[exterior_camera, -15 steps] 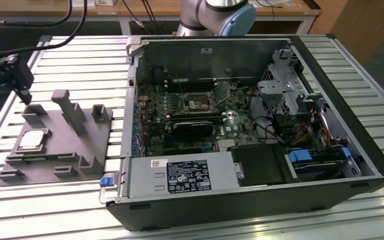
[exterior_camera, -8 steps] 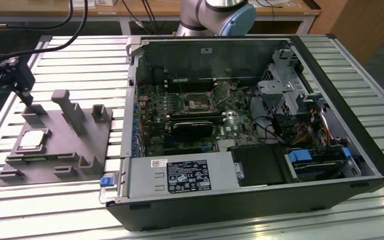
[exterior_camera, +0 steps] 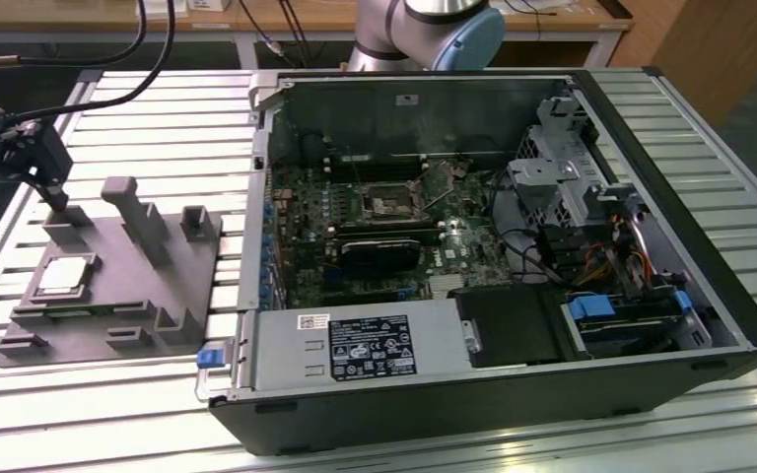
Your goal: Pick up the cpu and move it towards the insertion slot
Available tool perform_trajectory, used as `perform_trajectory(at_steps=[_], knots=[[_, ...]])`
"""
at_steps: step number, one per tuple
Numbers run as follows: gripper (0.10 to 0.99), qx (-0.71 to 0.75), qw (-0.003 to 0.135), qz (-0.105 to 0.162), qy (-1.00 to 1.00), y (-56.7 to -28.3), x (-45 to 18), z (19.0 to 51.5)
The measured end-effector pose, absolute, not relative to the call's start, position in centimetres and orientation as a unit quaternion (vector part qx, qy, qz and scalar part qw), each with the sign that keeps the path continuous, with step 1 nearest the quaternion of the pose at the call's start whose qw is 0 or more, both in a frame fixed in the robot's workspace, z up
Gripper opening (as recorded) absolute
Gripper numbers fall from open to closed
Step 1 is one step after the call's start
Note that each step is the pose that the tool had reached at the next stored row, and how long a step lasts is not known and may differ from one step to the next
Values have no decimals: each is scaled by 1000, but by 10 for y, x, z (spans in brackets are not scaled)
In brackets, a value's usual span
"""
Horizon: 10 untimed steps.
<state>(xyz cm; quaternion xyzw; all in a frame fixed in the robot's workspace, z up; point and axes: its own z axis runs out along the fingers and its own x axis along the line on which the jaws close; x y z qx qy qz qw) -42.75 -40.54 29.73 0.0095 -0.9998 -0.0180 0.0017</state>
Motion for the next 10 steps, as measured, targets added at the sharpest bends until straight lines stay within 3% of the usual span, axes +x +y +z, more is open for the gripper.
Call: perform_trajectory(at_steps=[10], knots=[[780,10,2,-18,-1000,-408,-428,286]])
